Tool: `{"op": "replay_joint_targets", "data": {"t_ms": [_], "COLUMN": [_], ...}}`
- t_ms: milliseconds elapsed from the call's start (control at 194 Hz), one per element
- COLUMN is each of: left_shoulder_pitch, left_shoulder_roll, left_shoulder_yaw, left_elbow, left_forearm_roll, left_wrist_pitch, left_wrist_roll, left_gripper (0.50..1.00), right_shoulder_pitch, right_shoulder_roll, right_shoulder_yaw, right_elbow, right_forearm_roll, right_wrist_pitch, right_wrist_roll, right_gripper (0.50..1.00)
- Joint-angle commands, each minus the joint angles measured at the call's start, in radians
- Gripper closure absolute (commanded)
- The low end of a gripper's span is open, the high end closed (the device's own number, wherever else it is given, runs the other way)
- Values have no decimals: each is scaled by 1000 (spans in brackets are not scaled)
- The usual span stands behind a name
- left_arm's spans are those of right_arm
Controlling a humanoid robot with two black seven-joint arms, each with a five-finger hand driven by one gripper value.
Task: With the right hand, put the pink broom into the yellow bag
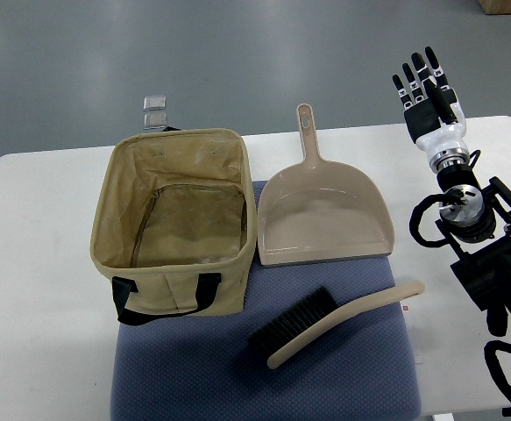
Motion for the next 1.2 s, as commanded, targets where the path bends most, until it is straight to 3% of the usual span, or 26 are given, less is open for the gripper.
{"op": "replay_joint_targets", "data": {"t_ms": [0, 509, 632, 781, 895, 982, 1193], "left_shoulder_pitch": [4, -3, -8, -14, -17, -19, -33], "left_shoulder_roll": [0, 0, 0, 0, 0, 0, 0], "left_shoulder_yaw": [0, -13, -13, -15, -13, -13, -13], "left_elbow": [-5, -8, -9, -12, -31, -45, -51], "left_forearm_roll": [0, -2, 0, 3, 4, 4, 6], "left_wrist_pitch": [-3, 0, -2, -3, -3, -3, -5], "left_wrist_roll": [-3, -7, -6, -4, -1, 0, 4], "left_gripper": [500, 500, 500, 500, 500, 500, 500], "right_shoulder_pitch": [-5, 19, 56, 70, 71, 82, 191], "right_shoulder_roll": [1, -31, -103, -202, -287, -401, -688], "right_shoulder_yaw": [-1, -47, -126, -301, -433, -539, -774], "right_elbow": [1, 17, 26, 158, 319, 446, 672], "right_forearm_roll": [-1, -24, -63, -256, -468, -583, -656], "right_wrist_pitch": [2, -23, -23, -54, -80, -60, 72], "right_wrist_roll": [0, -9, -57, -91, -166, -207, -296], "right_gripper": [568, 570, 570, 570, 570, 570, 570]}}
